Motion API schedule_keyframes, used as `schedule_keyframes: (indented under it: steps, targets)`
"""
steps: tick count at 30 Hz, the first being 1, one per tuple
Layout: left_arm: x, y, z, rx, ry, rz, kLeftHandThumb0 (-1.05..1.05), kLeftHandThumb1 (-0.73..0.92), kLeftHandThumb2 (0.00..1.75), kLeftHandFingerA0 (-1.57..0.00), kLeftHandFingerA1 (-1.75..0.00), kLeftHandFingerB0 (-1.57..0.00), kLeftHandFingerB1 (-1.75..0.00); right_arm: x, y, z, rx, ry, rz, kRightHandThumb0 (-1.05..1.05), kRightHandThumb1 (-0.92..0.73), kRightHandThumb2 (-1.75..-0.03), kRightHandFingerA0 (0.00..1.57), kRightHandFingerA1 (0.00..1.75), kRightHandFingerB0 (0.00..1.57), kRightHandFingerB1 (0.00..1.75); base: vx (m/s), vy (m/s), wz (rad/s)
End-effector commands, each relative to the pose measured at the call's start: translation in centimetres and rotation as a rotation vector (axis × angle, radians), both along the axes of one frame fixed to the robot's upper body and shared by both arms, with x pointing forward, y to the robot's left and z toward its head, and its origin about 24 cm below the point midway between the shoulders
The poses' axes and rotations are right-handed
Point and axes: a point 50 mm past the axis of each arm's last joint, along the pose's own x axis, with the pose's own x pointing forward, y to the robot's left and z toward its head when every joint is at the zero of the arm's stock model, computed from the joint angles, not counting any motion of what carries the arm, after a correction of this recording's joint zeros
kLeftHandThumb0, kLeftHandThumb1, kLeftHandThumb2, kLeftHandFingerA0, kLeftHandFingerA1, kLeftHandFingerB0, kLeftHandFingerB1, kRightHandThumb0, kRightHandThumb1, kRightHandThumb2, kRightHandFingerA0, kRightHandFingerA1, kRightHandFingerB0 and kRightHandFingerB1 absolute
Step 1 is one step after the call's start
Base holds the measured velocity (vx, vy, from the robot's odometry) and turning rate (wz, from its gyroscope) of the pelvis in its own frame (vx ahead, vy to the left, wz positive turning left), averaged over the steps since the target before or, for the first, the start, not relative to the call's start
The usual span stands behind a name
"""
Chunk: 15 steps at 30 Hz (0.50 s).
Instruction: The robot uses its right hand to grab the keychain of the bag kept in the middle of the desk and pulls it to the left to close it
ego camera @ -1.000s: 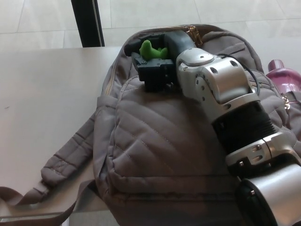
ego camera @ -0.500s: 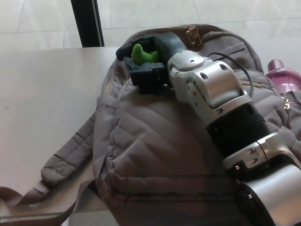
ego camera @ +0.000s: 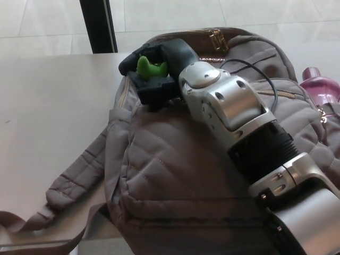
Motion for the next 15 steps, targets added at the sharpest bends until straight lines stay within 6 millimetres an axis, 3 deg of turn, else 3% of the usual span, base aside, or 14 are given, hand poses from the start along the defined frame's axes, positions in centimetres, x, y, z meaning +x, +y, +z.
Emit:
schedule_keyframes:
  steps: [1,3,5,15]
  targets:
    - [-0.7,0.7,-0.3,0.076,0.088,0.027,-0.33,0.90,0.66,-0.42,-0.57,-0.32,-0.46,-19.9,20.0,6.4,0.631,0.094,0.953,-0.39,-0.51,-1.11,0.92,1.75,0.74,1.54,0.00,0.000,0.00]
    - [-0.2,0.7,-0.3,0.118,0.149,-0.047,-0.36,0.92,0.66,-0.40,-0.50,-0.31,-0.42,-21.2,19.9,6.8,0.621,0.094,1.021,-0.35,-0.56,-1.07,0.92,1.75,0.74,1.54,0.00,0.000,0.00]
    - [0.2,0.8,-0.3,0.164,0.172,-0.080,-0.35,0.87,0.66,-0.42,-0.54,-0.32,-0.44,-21.9,19.8,6.5,0.641,0.116,1.054,-0.34,-0.51,-1.09,0.99,1.75,0.83,1.55,0.00,0.000,0.00]
    - [0.3,0.8,-0.3,0.163,0.169,-0.076,-0.35,0.87,0.66,-0.42,-0.54,-0.32,-0.44,-22.1,19.7,6.4,0.641,0.110,1.059,-0.34,-0.51,-1.09,0.99,1.75,0.83,1.55,0.00,0.000,0.00]
